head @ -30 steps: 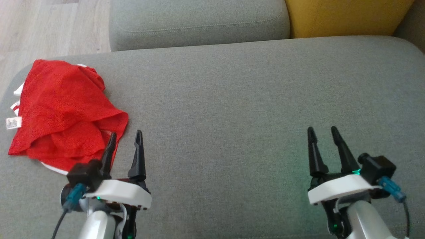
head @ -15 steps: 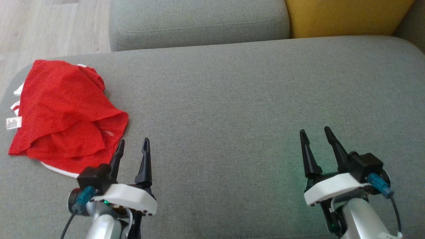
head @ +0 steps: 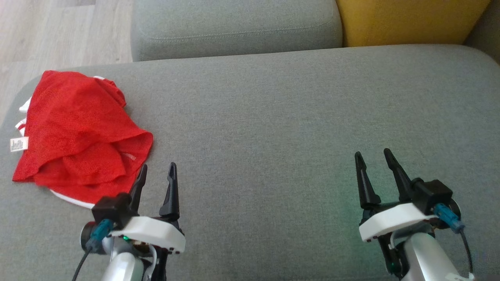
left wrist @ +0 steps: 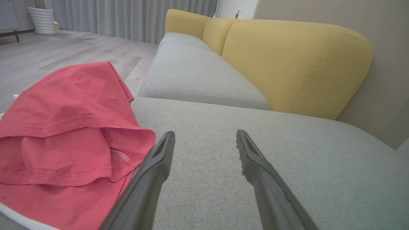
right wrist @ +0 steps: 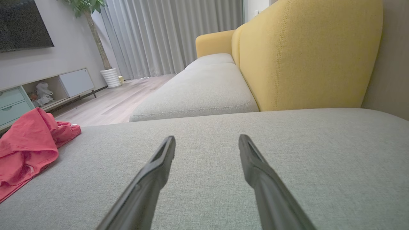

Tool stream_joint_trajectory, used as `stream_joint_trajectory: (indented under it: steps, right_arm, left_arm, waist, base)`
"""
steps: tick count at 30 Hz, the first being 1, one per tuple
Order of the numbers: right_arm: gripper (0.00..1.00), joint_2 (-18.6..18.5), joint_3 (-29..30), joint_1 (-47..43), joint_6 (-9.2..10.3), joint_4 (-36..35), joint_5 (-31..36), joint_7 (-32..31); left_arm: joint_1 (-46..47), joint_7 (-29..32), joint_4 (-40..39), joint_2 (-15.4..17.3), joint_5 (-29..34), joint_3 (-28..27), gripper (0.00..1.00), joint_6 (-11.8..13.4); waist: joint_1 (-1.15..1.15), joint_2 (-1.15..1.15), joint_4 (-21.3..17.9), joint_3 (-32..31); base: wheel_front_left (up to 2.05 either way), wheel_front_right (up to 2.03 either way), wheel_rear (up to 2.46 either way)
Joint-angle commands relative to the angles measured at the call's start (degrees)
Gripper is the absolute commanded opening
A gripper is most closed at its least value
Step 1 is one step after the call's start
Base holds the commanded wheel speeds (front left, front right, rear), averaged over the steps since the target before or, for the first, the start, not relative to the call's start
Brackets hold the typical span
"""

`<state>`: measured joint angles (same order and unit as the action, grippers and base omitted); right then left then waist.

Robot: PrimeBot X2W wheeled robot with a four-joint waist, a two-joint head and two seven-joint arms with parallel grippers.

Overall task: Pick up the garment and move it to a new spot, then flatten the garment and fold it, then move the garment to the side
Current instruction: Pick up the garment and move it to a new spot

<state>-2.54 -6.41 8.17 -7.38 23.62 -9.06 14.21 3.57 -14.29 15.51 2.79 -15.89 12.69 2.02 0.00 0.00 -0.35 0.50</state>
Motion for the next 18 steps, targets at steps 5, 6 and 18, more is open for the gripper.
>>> stream_joint_trajectory:
  steps: [5, 6, 18]
  right_arm:
    - [1.00, -0.3, -1.6, 1.8, -0.11, -1.8, -0.6, 0.7]
    - [1.00, -0.3, -1.8, 1.8, -0.11, -1.8, -0.6, 0.7]
    - [1.00, -0.3, -4.7, 1.3, -0.11, -1.9, -1.4, 0.6]
  left_arm:
    - [2.2, -0.7, -1.7, 0.1, -0.6, -1.6, 1.00, 0.4]
    - [2.3, -0.7, -1.8, 0.1, -0.7, -1.8, 1.00, 0.4]
    - [2.4, -0.7, -2.7, 0.1, -0.3, -3.9, 1.00, 0.5]
  waist:
    - [0.00, 0.00, 1.0, 0.3]
    - [0.00, 0.00, 1.5, 0.4]
    - [0.00, 0.00, 12.4, 0.7]
  base:
    - [0.00, 0.00, 0.00]
    - [0.00, 0.00, 0.00]
    - [0.00, 0.00, 0.00]
